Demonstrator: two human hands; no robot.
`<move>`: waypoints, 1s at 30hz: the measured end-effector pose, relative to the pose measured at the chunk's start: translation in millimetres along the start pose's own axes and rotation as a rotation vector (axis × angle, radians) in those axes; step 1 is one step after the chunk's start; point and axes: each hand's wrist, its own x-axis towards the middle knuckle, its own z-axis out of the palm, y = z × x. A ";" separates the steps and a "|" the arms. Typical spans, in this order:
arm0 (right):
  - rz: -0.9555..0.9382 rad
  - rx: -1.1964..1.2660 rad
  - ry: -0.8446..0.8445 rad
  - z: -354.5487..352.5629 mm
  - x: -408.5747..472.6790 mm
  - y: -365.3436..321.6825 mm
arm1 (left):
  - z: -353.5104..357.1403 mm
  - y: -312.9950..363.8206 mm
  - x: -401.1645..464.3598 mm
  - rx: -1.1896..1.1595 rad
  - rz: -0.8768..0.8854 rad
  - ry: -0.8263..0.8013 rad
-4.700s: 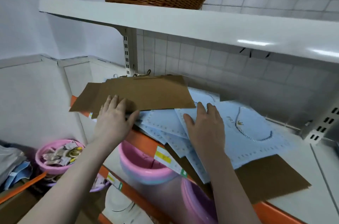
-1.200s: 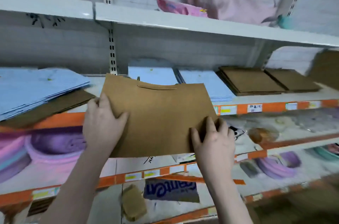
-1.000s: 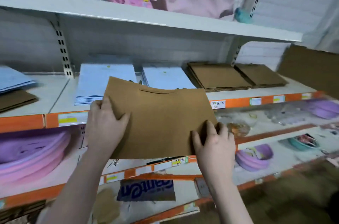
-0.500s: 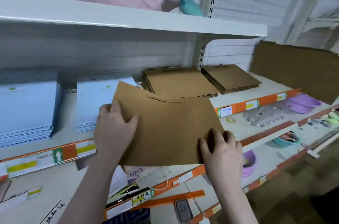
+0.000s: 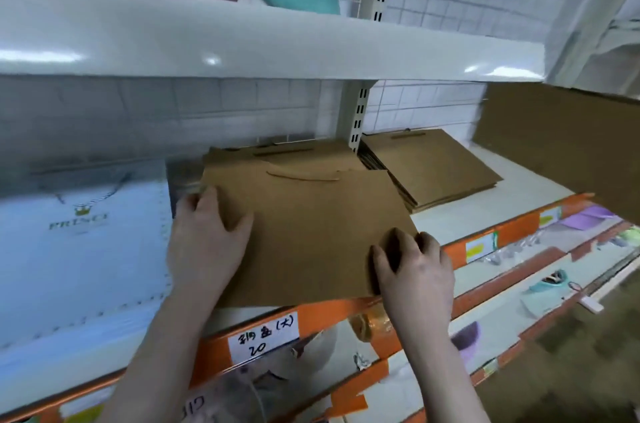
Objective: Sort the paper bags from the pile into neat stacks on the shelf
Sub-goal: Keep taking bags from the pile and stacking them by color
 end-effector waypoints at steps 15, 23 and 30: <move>-0.342 0.096 -0.337 59.6 129.2 18.9 | 77.7 22.1 38.8 0.147 -0.294 0.160; -0.410 0.086 -0.362 77.8 149.7 15.9 | 86.1 28.0 60.2 0.241 -0.328 0.123; -0.423 0.078 -0.362 81.9 153.6 12.7 | 88.5 23.9 69.6 0.357 -0.322 0.057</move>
